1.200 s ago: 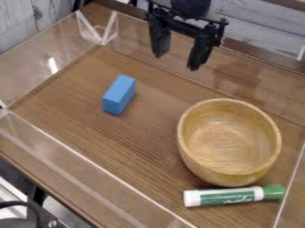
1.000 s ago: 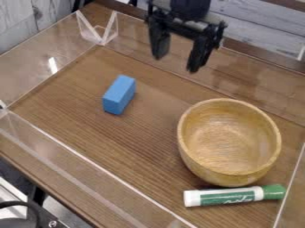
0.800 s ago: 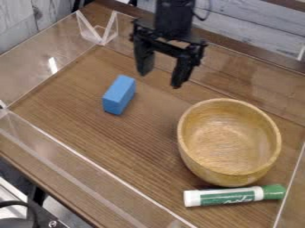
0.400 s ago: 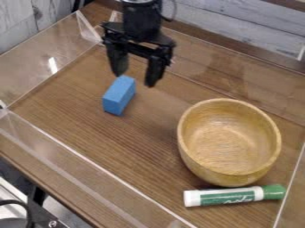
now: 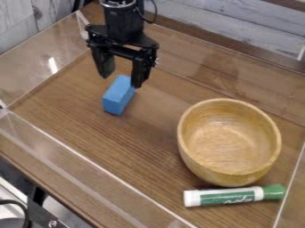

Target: Put the blue block in the brown bowl

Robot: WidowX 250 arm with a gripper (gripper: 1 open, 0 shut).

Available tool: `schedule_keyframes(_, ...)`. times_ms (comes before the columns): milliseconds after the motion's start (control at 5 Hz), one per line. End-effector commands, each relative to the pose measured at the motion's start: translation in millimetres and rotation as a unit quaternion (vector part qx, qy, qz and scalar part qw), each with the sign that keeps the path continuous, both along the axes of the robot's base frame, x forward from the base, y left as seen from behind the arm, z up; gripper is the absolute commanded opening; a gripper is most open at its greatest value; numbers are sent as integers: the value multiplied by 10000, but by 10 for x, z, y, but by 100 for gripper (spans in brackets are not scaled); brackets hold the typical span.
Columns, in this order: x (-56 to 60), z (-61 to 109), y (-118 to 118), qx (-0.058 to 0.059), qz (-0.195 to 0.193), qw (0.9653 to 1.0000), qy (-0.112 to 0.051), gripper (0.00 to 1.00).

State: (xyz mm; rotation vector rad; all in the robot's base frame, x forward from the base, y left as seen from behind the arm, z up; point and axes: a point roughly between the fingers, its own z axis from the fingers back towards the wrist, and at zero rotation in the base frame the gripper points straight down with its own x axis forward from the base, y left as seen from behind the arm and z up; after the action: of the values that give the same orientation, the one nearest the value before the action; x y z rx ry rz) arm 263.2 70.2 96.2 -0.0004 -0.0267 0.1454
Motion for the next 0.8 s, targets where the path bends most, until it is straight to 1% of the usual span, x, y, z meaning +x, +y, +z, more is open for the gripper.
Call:
schedule_keyframes(0, 27, 59, 41, 61, 15, 9998, -173, 100)
schedule_keyframes(600, 5, -98, 79, 10, 120, 9999, -23, 100)
